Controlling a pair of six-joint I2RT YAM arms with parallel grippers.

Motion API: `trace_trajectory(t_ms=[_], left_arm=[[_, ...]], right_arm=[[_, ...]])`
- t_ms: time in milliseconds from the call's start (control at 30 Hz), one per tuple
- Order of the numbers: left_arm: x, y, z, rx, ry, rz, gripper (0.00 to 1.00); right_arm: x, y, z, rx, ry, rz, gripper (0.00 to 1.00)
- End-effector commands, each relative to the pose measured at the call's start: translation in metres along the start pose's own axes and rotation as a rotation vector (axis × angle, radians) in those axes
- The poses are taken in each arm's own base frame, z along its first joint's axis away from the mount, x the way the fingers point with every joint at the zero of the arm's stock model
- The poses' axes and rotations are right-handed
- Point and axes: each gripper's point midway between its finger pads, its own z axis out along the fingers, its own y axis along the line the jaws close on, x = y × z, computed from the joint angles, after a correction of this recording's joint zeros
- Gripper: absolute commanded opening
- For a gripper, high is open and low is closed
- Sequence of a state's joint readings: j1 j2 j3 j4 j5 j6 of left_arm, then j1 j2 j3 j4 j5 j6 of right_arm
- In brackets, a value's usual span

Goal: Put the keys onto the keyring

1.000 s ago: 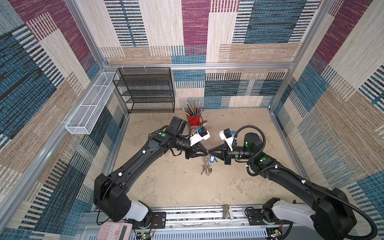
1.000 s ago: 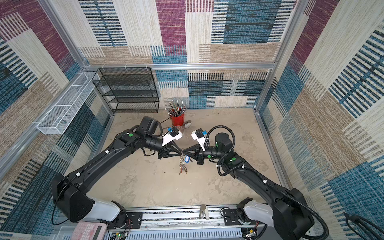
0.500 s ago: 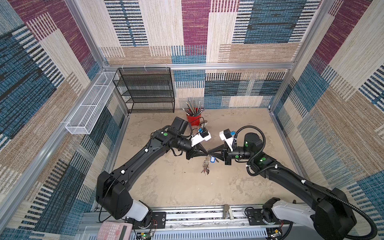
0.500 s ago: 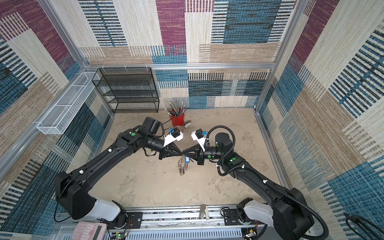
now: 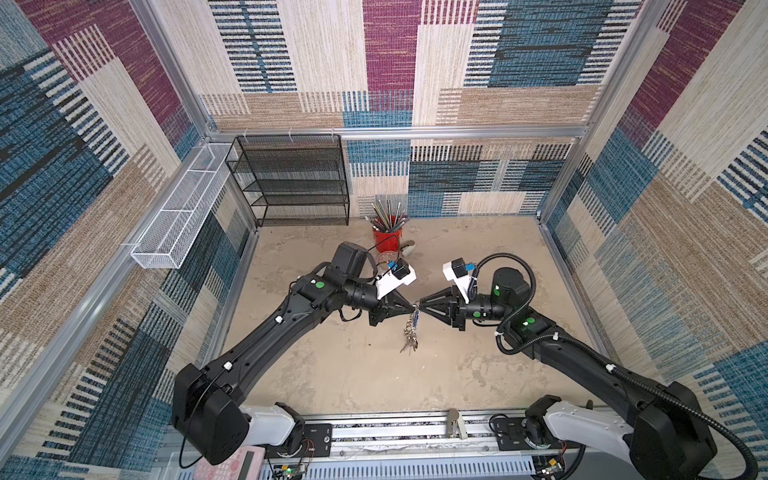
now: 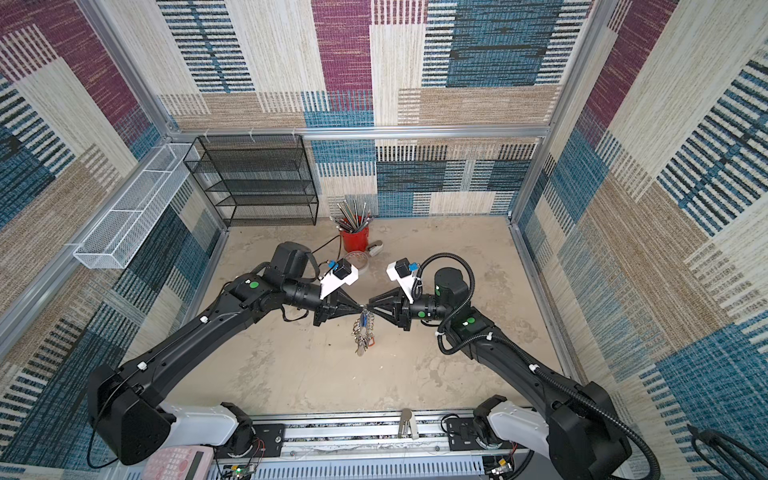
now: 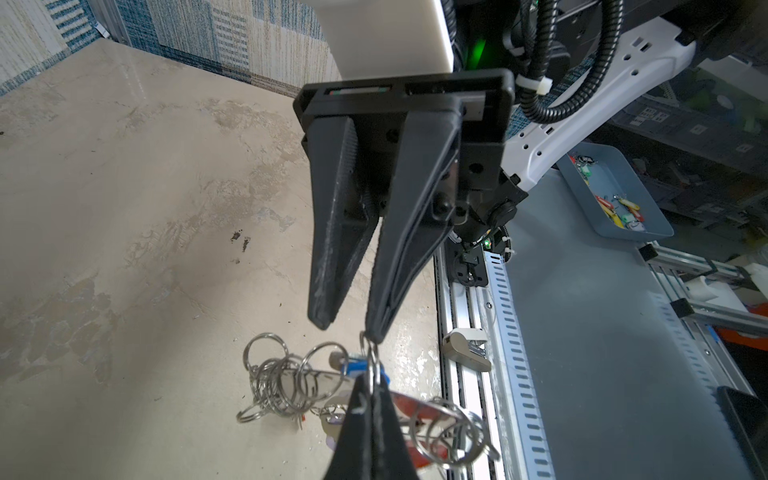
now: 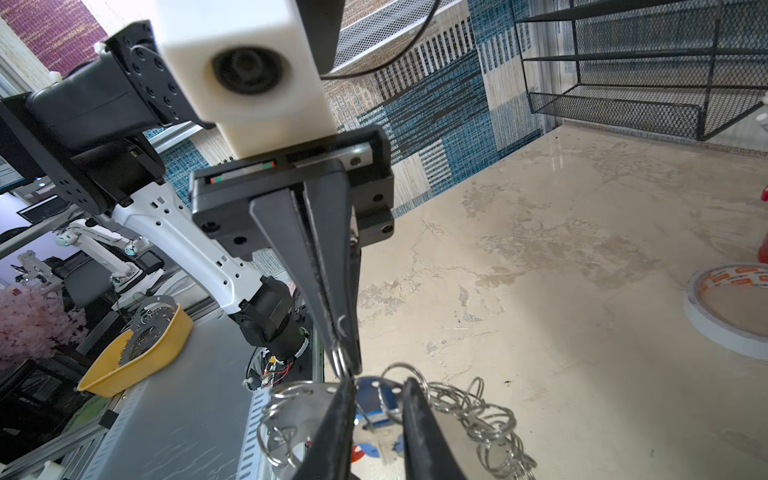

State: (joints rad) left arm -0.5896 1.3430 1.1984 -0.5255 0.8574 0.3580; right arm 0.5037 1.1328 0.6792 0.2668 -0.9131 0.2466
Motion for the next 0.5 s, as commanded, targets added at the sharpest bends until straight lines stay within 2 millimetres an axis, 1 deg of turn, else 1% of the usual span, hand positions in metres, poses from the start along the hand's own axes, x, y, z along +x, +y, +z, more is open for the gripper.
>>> trace_trajectory(t_ms=[0, 267, 467], left_arm=[[-0.015, 0.0, -0.003, -0.008, -0.062, 0.016, 0.0], [-0.021, 0.001, -0.004, -0.026, -0.102, 0.016, 0.0], [-0.026, 0.005, -0.004, -0.041, -0.138, 0.005, 0.0]], right_arm=[[-0.004, 0.005, 0.0, -0.035, -0.015, -0.015, 0.23], [-0.001, 0.008, 0.002, -0.068, -0.007, -0.01, 0.13], [-0.003, 0.01, 0.005, -0.084, -0.006, -0.012, 0.13]])
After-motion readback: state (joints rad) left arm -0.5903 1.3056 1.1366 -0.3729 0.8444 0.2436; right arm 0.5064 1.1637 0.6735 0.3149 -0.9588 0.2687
